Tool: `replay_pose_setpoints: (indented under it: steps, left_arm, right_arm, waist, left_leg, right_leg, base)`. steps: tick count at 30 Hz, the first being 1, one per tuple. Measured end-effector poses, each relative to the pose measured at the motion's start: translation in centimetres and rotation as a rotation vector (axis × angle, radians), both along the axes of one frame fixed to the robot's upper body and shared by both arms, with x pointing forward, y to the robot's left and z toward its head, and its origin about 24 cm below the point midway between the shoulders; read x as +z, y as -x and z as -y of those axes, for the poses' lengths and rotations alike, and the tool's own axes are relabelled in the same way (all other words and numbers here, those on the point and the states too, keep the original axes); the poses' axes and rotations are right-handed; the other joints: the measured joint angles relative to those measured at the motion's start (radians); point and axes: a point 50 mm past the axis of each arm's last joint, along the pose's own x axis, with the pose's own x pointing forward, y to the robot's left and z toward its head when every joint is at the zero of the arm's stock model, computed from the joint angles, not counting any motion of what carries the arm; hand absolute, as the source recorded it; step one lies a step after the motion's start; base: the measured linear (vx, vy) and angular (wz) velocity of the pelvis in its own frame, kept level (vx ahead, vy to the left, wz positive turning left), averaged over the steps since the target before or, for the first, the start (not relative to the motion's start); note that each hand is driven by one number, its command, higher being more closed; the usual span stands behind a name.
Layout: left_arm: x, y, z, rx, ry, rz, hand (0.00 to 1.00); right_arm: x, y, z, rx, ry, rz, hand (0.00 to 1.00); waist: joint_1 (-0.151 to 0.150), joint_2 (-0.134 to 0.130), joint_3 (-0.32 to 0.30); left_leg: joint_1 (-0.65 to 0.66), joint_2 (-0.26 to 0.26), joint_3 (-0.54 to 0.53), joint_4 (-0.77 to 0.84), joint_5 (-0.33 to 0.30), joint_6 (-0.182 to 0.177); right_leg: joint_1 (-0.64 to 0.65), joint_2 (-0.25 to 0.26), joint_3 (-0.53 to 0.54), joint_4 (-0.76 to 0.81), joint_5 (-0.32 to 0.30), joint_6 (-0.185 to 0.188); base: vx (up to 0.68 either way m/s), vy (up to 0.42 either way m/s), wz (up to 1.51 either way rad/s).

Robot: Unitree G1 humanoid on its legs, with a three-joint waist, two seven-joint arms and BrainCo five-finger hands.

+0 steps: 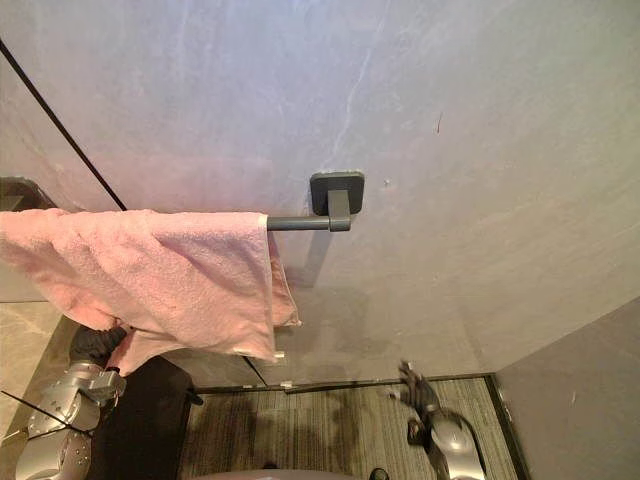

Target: Organize washtable

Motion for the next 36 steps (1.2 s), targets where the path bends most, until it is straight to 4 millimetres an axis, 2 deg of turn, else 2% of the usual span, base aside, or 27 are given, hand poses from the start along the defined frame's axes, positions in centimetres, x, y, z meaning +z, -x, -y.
replay_pose_setpoints:
  steps: [2,10,11,13,17,20,30,35,36]
  left_arm:
    - [1.1,-0.2,0.1,0.003,-0.014,0.048,1.00]
    - [2.7,-0.7,-0.1,0.023,-0.029,0.117,1.00]
    - [3.0,-0.8,0.0,0.020,-0.032,0.129,1.00]
    - [3.2,-0.9,0.1,0.017,-0.031,0.136,1.00]
    - [4.0,-1.8,0.5,-0.001,-0.028,0.179,1.00]
    - [4.4,-2.0,0.6,-0.004,-0.024,0.199,1.00]
    - [4.1,-2.2,1.0,-0.004,0.014,0.193,1.00]
    - [2.9,-2.4,1.3,-0.010,0.029,0.147,1.00]
    - [2.8,-2.4,1.2,-0.006,0.030,0.143,1.00]
  right_arm:
    - [3.0,-2.4,-1.4,0.055,-0.033,0.146,0.00]
    - [8.2,-3.8,-3.7,0.266,-0.089,0.307,0.00]
    - [9.6,-4.2,-4.7,0.315,-0.124,0.358,0.00]
    - [11.1,-4.9,-5.8,0.361,-0.159,0.413,0.00]
    - [15.8,-6.6,-9.6,0.504,-0.311,0.575,0.00]
    - [18.1,-7.1,-12.1,0.611,-0.398,0.626,0.00]
    - [22.0,-6.9,-18.4,0.869,-0.483,0.695,0.00]
    - [21.9,-7.1,-20.1,0.903,-0.489,0.676,0.00]
    - [21.9,-7.0,-20.2,0.908,-0.488,0.674,1.00]
  waist:
    - [0.002,-0.009,0.000]
    - [0.004,-0.013,0.006]
    - [0.004,-0.012,0.008]
    - [0.005,-0.011,0.011]
    - [0.026,-0.006,0.014]
    - [0.031,-0.003,0.016]
    - [0.074,-0.003,0.016]
    - [0.076,-0.002,0.017]
    - [0.075,-0.002,0.016]
  left_leg:
    - [-0.009,0.004,0.010,0.003,0.000,0.000]
    - [-0.010,0.014,0.024,0.009,-0.001,-0.002]
    - [-0.017,0.018,0.028,0.014,-0.002,-0.002]
    - [-0.019,0.022,0.033,0.016,-0.002,-0.002]
    - [-0.025,0.030,0.036,0.017,0.002,-0.007]
    - [-0.026,0.029,0.036,0.015,0.004,-0.009]
    - [-0.028,0.028,0.046,0.001,0.008,-0.012]
    - [-0.028,0.027,0.047,0.000,0.009,-0.011]
    - [-0.029,0.027,0.047,-0.001,0.009,-0.010]
  right_leg:
    - [-0.010,0.003,0.012,0.002,0.004,0.007]
    - [-0.017,0.014,0.031,0.008,0.013,0.012]
    - [-0.031,0.018,0.039,0.021,0.013,0.012]
    - [-0.037,0.023,0.047,0.021,0.017,0.006]
    - [-0.045,0.031,0.051,0.021,0.023,0.003]
    - [-0.046,0.031,0.051,0.021,0.024,0.003]
    - [-0.061,0.031,0.051,0.019,0.033,0.003]
    - [-0.062,0.030,0.048,0.016,0.054,-0.001]
    - [-0.062,0.030,0.047,0.016,0.057,-0.002]
  base:
    - [-0.02,-0.041,-0.13]
    - [-0.05,-0.046,-0.08]
    - [-0.06,-0.035,-0.09]
    - [-0.06,-0.038,-0.12]
    - [-0.08,-0.056,-0.05]
    - [-0.01,-0.011,0.00]
    - [0.00,-0.007,-0.02]
    - [-0.01,-0.006,-0.01]
    - [-0.03,-0.011,-0.01]
